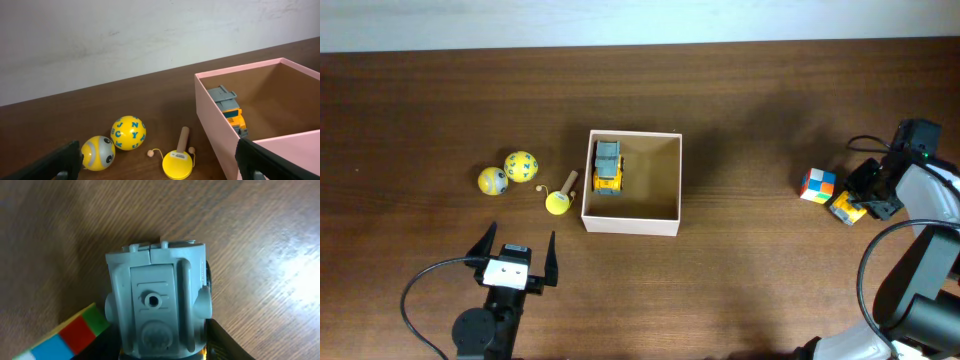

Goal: Pack container
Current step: 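Close the right gripper on the second dump truck and lift it, then carry the held truck left over the pink box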

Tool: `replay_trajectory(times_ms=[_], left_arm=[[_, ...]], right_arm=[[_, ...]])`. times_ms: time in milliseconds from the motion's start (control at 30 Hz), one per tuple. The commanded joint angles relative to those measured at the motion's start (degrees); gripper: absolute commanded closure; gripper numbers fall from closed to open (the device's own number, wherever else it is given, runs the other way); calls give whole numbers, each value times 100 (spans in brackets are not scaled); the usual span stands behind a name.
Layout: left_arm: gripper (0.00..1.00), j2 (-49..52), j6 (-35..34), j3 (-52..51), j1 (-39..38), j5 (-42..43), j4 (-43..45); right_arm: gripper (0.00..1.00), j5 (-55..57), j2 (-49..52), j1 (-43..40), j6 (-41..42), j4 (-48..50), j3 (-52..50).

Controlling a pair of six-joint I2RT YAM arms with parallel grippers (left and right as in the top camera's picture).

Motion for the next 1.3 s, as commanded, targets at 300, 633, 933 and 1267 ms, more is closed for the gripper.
replay_trajectory(times_ms=[300,633,933,1267], left_arm=[[1,-35,72,-44,20,-22,9],[1,-35,72,-44,20,-22,9],[1,-35,72,-44,20,-22,9],[1,-35,72,-44,20,-22,9]], right_arm=[[57,-511,-87,83,-1187,-586,66],[58,-527,-87,219,-1338,-769,70],[61,-575,-98,503,-1580,-1102,503],[61,-629,-103,658,-1947,-2184,1926]])
